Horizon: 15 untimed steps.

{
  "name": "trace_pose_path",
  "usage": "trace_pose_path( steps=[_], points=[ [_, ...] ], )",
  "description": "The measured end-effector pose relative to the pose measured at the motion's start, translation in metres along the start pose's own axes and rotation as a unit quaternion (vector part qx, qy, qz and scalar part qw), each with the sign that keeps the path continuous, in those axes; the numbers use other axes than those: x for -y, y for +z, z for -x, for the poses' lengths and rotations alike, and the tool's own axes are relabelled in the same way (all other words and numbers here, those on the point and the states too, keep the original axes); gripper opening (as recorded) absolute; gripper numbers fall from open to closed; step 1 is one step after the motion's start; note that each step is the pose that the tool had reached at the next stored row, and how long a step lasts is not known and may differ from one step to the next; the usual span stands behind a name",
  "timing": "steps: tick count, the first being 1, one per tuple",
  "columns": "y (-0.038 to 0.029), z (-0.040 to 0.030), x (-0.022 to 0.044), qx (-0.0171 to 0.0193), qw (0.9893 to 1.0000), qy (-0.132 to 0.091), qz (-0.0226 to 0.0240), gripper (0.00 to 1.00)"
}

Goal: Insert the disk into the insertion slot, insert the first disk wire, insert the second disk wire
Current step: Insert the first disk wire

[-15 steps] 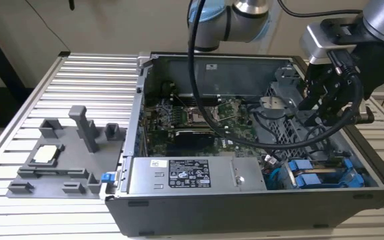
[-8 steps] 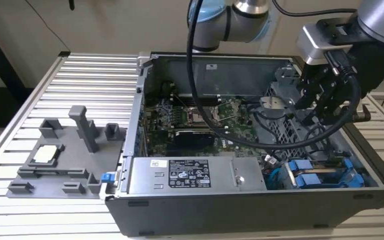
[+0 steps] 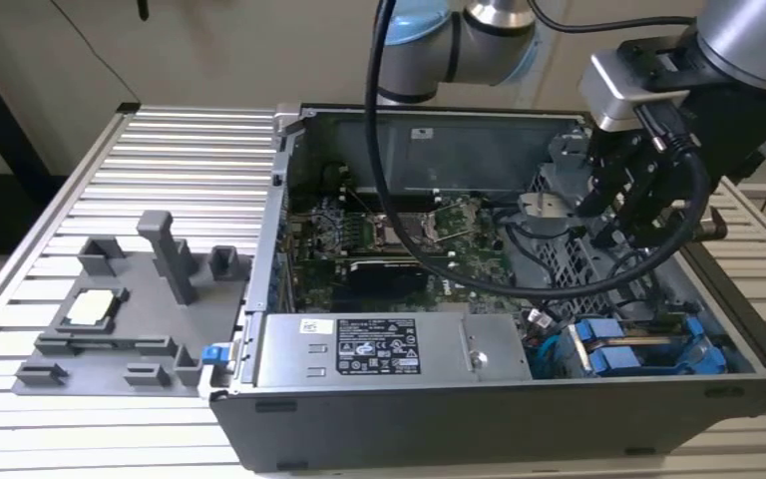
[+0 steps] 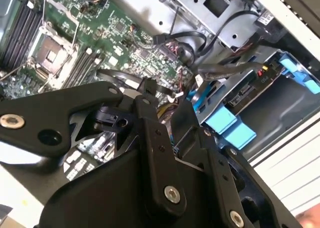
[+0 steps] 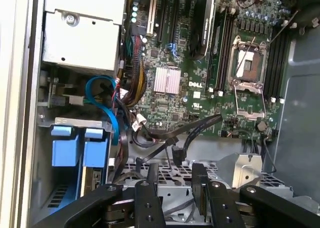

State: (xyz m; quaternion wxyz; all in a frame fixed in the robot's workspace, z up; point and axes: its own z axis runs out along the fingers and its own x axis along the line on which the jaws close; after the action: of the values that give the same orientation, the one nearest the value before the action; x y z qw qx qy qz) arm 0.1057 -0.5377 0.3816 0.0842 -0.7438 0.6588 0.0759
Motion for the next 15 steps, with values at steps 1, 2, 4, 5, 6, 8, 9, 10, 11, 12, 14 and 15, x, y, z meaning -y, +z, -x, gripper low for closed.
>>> trace_pose_path(
  steps=[1,2,4,5,6,8,9,10,11,12,14,15],
  points=[
    [0.0005,0.0005,-0.0019,0.0,1.0,0.0,0.0,0.4],
    [0.0009,0.0008,-0.0036,0.0,1.0,-0.001,-0.0001,0.4],
    [0.0014,0.0016,-0.0071,0.0,1.0,-0.001,-0.0001,0.4],
    [0.0018,0.0017,-0.0085,0.0001,1.0,-0.001,-0.0001,0.4],
    [0.0022,0.0018,-0.0097,0.0001,1.0,-0.001,-0.0001,0.4],
    [0.0026,0.0018,-0.0107,0.0001,1.0,-0.001,-0.0001,0.4],
    [0.0025,0.0019,-0.0107,0.0,1.0,-0.001,0.0,0.4],
    [0.0025,0.0019,-0.0107,0.0,1.0,-0.001,0.0,0.4],
    [0.0025,0.0019,-0.0107,0.0,1.0,-0.001,0.0,0.4],
    [0.0025,0.0019,-0.0107,0.0,1.0,-0.001,0.0,0.4],
    [0.0025,0.0019,-0.0107,0.0,1.0,-0.001,0.0,0.38],
    [0.0025,0.0019,-0.0107,0.0,1.0,-0.001,0.0001,0.38]
  ],
)
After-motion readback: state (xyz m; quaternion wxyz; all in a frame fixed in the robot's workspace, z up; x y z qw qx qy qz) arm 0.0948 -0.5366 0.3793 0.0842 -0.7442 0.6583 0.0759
